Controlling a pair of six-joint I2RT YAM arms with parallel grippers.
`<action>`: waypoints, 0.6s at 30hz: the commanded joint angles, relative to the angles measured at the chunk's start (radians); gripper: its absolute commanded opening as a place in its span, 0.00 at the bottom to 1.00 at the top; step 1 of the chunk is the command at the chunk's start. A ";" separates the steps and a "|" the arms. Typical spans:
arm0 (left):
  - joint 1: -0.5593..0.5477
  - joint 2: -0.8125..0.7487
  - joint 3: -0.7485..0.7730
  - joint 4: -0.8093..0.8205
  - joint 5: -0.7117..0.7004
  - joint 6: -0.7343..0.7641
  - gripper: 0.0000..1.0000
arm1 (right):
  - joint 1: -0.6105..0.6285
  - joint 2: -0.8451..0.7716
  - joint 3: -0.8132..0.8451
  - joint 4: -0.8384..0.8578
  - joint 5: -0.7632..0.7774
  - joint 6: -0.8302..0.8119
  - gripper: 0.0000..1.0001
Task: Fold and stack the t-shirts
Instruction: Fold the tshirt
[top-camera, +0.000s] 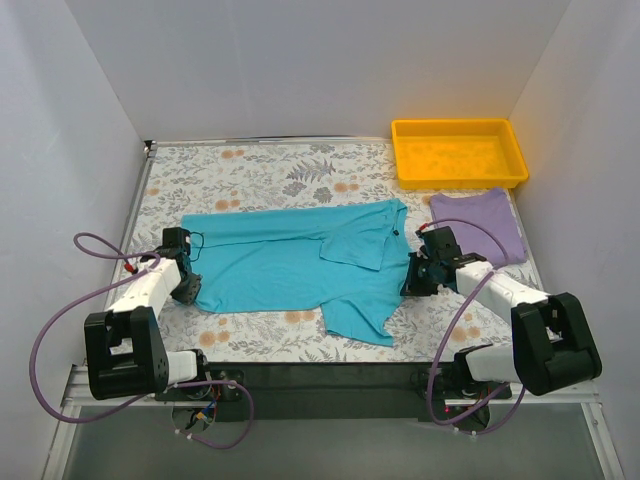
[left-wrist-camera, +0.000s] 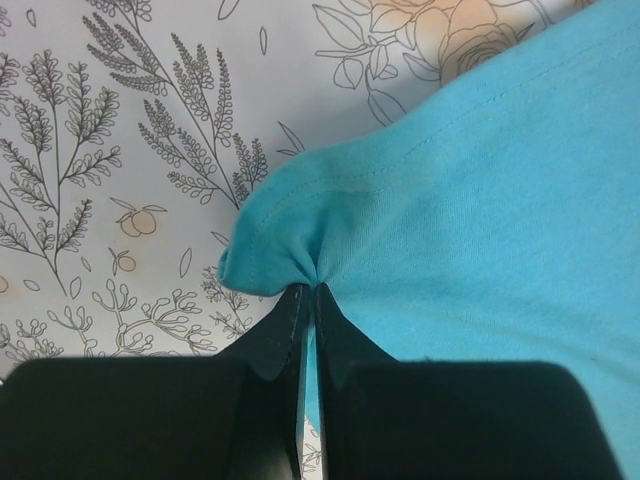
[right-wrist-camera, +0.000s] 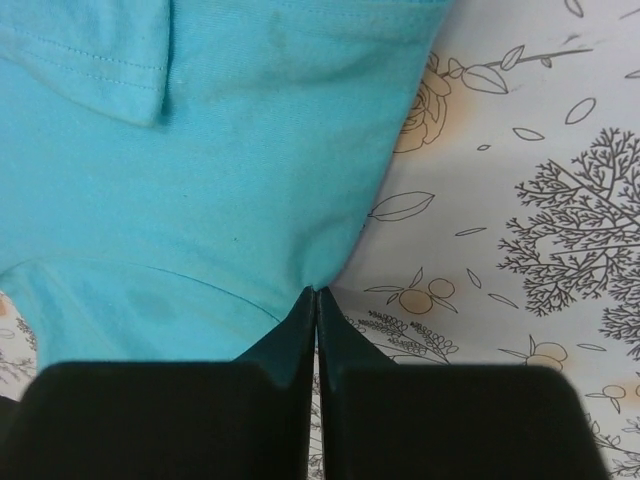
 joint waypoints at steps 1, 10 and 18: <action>0.007 -0.001 0.040 -0.046 -0.030 0.004 0.00 | -0.018 0.005 0.011 -0.004 0.009 -0.009 0.01; 0.010 0.033 0.198 -0.106 -0.093 0.083 0.00 | -0.102 0.008 0.196 -0.133 0.011 -0.072 0.01; 0.011 0.103 0.267 -0.080 -0.073 0.125 0.00 | -0.133 0.119 0.376 -0.225 -0.009 -0.118 0.01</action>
